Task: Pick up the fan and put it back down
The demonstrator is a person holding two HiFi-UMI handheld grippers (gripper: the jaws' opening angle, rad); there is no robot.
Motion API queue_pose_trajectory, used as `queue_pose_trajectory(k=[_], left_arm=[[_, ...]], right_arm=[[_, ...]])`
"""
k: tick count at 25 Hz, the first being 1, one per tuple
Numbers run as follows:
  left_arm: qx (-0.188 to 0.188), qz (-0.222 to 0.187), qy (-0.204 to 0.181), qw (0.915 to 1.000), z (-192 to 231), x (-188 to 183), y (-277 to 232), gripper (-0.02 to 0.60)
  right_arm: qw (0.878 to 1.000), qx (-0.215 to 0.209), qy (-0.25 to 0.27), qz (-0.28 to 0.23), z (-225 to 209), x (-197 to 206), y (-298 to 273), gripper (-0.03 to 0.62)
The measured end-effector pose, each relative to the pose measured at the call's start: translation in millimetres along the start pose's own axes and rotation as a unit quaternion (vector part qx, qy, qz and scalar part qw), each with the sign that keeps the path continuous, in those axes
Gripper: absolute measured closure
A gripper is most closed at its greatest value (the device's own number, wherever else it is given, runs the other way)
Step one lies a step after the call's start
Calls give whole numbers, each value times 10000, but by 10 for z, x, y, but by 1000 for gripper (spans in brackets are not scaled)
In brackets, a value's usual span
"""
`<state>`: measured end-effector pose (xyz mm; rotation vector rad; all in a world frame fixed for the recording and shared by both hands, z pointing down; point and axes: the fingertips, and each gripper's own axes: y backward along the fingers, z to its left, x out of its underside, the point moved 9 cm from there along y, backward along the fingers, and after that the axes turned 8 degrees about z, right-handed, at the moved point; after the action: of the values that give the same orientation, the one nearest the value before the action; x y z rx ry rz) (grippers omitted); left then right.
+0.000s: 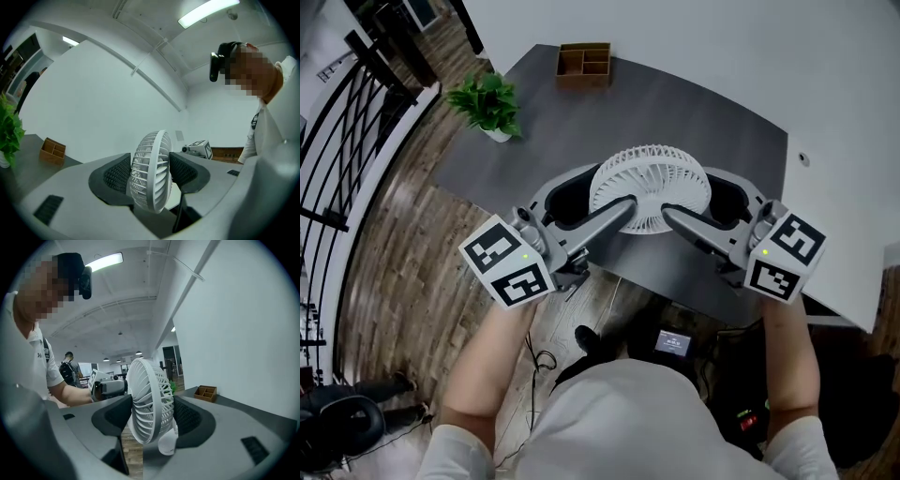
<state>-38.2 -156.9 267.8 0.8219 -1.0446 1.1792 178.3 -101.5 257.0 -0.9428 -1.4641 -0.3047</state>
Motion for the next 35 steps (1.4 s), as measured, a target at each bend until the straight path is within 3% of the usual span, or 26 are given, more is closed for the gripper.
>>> queue_pose_trajectory(k=[3,19,24,35], left_arm=[[25,111,-3,9999,70,38,-253,304],[326,710,65,9969,304,273,-569,304],[338,899,163,9952,439,504,-969,304],[310,1358,250,9899,627,718,-1344,304]], right_arm=[[10000,44,-31,59,-235,69,75,312],[9971,422,-233,587,-483,321,63,312],[9956,497,-298,739,-850,563,147,312],[9913,620,-415,1085,-1207,797,145,312]])
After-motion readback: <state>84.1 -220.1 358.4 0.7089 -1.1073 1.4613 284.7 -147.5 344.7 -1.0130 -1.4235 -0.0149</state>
